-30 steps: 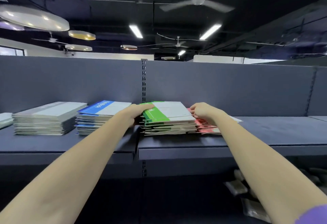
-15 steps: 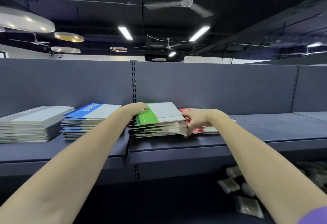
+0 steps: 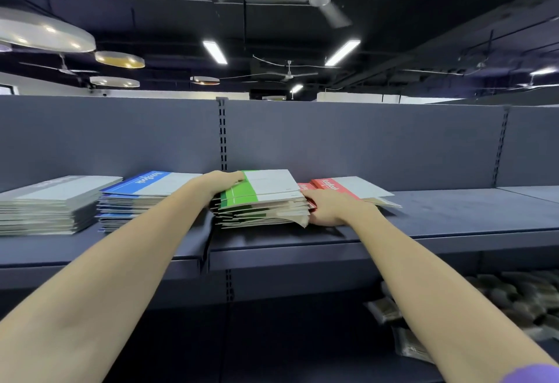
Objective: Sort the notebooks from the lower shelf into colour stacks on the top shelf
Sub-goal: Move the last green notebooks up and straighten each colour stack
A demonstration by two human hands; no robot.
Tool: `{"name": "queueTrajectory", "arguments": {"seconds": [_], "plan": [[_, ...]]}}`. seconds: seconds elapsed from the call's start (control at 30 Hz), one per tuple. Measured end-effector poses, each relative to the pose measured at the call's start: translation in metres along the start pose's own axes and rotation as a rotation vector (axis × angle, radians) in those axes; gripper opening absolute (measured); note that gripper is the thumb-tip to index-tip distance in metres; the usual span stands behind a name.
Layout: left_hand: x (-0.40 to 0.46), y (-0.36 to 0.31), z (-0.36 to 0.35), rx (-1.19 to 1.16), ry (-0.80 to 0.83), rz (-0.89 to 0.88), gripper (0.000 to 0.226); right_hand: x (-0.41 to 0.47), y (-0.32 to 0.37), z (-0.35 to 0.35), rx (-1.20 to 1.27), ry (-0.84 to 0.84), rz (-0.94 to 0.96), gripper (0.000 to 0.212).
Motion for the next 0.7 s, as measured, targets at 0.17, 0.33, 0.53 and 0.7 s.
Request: {"name": "queueTrajectory", "arguments": {"seconds": [0.17,0.33,0.53,0.7], "plan": [[-0.004,0.007,0.003,-0.04,0.023,0.031,0.041,-0.002,-0.017,-0.001,0.034,0.018,-0.061,0.082],[-0.007,0.013,0.007,-0.042,0.016,0.023,0.051,-0.004,-0.028,0.006,0.019,0.091,-0.123,0.087],[-0.012,0.003,0.006,0.049,-0.01,0.008,0.053,0.004,-0.002,0.002,0.069,0.052,-0.012,0.069],[-0.014,-0.001,0.007,0.1,-0.034,0.005,0.055,0.01,0.0,-0.002,-0.02,-0.008,0.054,0.07]]}}
Point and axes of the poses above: each hand's wrist, its own x-axis towards the middle knuckle, its own z-axis out of the back of the hand, y = z × x, the point moved 8 cm from there along x, towards the middle knuckle, and after that the axes turned 13 degrees about z, right-handed, at the moved point
